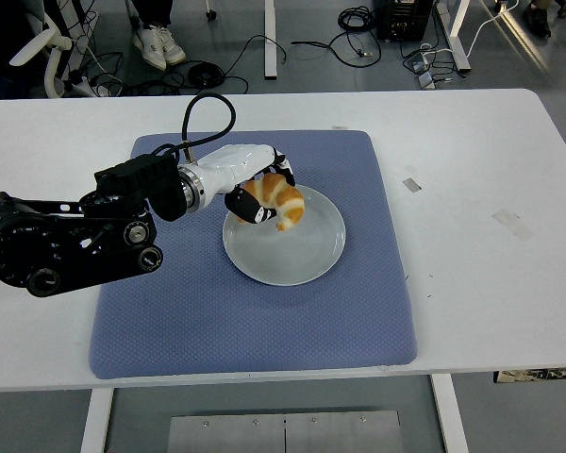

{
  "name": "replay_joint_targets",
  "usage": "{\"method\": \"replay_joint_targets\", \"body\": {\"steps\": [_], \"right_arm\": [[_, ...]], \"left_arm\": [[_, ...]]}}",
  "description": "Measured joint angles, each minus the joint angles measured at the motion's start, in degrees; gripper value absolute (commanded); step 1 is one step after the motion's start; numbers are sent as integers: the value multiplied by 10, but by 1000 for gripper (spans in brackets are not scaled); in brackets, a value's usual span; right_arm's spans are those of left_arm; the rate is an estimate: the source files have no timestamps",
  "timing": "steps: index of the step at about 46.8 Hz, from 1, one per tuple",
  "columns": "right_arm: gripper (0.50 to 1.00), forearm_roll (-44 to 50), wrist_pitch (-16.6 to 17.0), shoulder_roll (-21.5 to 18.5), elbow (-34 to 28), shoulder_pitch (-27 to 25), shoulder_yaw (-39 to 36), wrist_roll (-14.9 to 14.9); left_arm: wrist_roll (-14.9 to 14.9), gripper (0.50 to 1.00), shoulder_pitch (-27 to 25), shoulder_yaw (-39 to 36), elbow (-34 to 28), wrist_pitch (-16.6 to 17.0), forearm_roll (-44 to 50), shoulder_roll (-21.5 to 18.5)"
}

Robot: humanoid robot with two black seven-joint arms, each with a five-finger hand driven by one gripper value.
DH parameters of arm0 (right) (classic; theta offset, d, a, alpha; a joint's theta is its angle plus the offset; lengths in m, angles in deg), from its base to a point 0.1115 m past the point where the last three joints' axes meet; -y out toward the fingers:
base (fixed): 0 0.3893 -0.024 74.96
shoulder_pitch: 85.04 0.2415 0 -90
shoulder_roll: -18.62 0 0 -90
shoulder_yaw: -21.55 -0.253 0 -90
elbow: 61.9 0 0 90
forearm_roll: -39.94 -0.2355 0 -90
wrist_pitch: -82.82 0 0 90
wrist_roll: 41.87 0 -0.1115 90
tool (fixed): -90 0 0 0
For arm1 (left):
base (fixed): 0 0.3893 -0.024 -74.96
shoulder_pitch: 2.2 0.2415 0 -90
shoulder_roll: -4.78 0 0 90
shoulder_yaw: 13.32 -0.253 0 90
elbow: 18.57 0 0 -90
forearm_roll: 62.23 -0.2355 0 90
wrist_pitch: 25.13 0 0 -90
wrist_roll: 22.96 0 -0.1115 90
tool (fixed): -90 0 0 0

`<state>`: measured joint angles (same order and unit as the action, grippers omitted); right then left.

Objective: Place the bread on the plate

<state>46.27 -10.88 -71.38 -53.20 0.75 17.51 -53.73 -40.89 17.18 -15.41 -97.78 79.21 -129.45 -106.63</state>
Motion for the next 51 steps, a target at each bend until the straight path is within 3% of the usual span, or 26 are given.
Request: {"method": "replay_joint_targets", "body": {"steps": [21,23,28,33,51], "right_arm": [[1000,0,0,0,0,0,0,0],[1000,0,0,0,0,-1,0,0],[1000,0,0,0,0,0,0,0],[1000,0,0,0,0,0,0,0],[1000,0,0,0,0,0,0,0]], "left_arm": [[0,586,12,-21,2,-1,0,10],[0,611,12,-21,2,-1,0,10],[0,840,12,-17,2,-1,3,10],[1,970,12,-10,0,-1,9,10],[14,977,12,22,-5,-6,39,5]]}}
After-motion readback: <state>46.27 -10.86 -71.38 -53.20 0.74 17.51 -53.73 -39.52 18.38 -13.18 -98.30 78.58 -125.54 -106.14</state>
